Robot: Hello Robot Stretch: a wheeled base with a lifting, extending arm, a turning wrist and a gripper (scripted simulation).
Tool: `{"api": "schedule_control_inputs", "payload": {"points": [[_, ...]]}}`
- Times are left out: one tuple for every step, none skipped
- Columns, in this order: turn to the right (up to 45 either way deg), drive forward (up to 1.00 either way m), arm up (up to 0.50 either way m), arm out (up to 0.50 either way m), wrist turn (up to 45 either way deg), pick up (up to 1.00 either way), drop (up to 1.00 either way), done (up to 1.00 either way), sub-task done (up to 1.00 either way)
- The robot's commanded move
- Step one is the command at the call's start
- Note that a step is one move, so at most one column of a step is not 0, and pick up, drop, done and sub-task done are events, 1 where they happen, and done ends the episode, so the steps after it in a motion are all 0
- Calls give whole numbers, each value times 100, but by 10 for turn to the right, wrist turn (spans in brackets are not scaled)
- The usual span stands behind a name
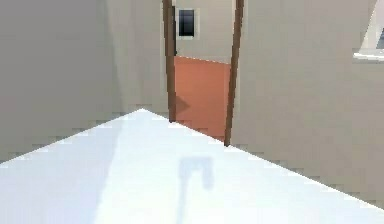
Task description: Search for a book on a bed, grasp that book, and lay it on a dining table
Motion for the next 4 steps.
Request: {"api": "schedule_control_inputs", "payload": {"points": [[-30,0,0,0,0,0,0,0,0],[0,45,0,0,0,0,0,0,0],[-420,0,0,0,0,0,0,0,0],[0,75,0,0,0,0,0,0,0]]}}
